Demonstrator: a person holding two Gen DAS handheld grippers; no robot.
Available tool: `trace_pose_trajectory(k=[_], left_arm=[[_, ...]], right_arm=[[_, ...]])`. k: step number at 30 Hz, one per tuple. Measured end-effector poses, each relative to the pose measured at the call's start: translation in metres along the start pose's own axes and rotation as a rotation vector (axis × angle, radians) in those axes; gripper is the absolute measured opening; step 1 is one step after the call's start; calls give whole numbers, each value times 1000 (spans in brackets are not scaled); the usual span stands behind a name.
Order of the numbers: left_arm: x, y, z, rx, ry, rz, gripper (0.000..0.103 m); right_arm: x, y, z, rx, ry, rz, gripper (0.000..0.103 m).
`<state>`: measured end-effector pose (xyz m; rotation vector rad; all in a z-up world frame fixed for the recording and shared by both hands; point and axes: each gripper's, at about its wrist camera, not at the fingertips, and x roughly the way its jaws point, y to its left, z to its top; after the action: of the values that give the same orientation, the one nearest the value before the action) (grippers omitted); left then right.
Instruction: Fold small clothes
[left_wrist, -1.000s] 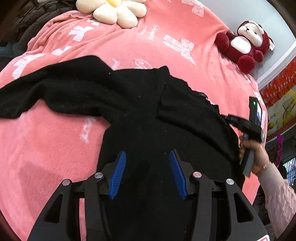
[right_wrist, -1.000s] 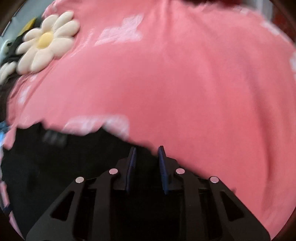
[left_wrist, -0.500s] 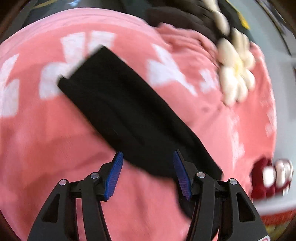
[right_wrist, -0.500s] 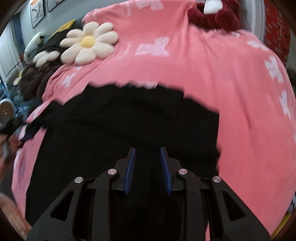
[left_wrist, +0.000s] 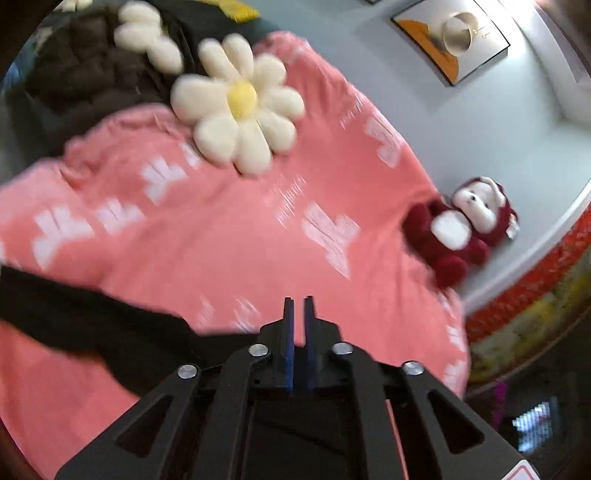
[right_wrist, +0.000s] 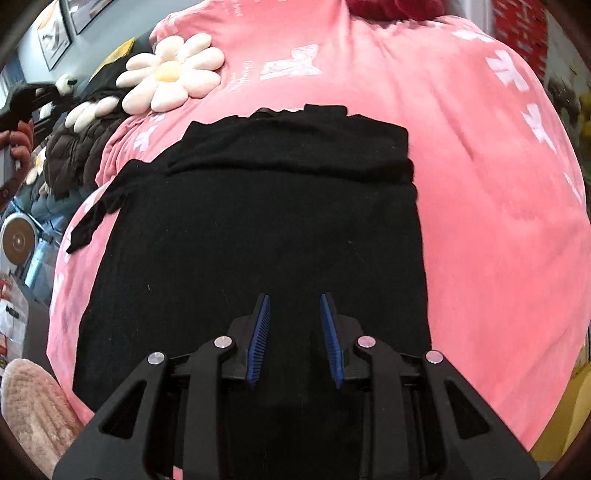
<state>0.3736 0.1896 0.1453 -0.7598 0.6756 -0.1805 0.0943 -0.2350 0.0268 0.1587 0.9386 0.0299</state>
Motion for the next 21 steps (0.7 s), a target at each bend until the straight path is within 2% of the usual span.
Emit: trace_pose_trajectory(k=[3,6,7,9,11,13,15,19,20,21], left_arm=[[13,35,-23,-71,64,76,15],[15,117,-45,-252,123,189,18],[11,136,-50,-284,129,217,22],[3,183,-56,-347,130,288,42],[-8,221,-60,-412,117,334,52],[-15,248,-57,-474,105,359,54],[-14,267,-50,-514,112,388,67],[-13,292,-37,-559,65,436,67],[-13,300,-32,-582,33,439,57],[-13,309,-29,-595,25,434,18]], right_arm=[[-5,-2,-7,-8,2,7,29],[-3,2,-14,-45,16,-4,30],[-2,4,-16,-59,22,-10,30],[3,8,-19,-71,36,-12,30],[8,15,-21,-70,46,-12,30],[14,23,-21,-72,56,-8,30],[19,33,-20,-74,60,-6,30],[30,51,-18,-87,76,7,30],[32,55,-18,-93,78,9,30],[32,58,-17,-98,78,10,30]])
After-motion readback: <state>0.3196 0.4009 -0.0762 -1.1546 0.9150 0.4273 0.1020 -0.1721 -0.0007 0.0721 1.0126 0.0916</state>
